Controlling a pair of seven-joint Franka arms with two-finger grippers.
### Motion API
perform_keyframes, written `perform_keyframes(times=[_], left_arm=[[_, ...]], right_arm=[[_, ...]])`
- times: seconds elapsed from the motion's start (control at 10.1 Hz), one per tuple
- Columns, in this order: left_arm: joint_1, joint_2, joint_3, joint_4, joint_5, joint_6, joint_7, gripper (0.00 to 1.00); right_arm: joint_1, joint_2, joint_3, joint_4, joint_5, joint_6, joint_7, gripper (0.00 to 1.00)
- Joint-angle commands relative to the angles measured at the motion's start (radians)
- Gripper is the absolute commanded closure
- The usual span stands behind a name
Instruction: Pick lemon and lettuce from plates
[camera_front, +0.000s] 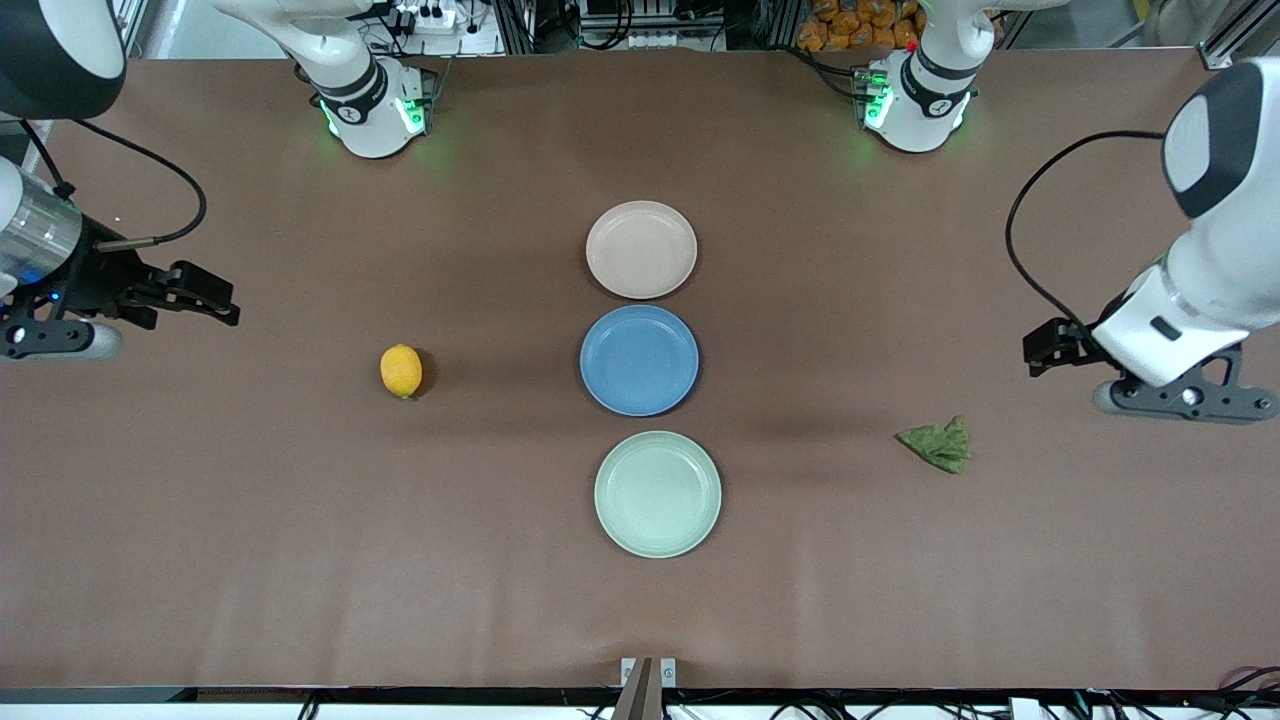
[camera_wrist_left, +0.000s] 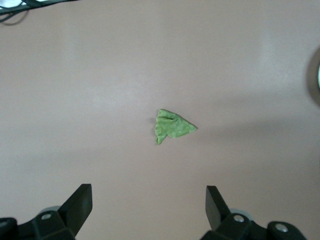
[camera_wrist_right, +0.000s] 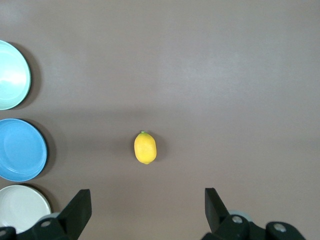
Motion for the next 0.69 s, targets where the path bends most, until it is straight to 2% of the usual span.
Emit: perform_keyframes(times=[0.0, 0.5, 0.6], left_arm=[[0.000, -0.051, -0.006, -0.024, -0.015, -0.042, -0.096, 0.00], [0.026, -0.108, -0.011, -0.030, -0.015, -0.048, -0.095, 0.00], [0.046, -0.121, -0.015, -0.032, -0.021, -0.050, -0.057, 0.00]], right_arm=[[-0.004, -0.003, 0.013, 0.012, -0.019, -0.016, -0.002, 0.00], [-0.009, -0.005, -0.002, 0.013, -0.034, -0.036, -0.002, 0.00], [-0.003, -0.005, -0.002, 0.016, -0.065, -0.036, -0.004, 0.00]])
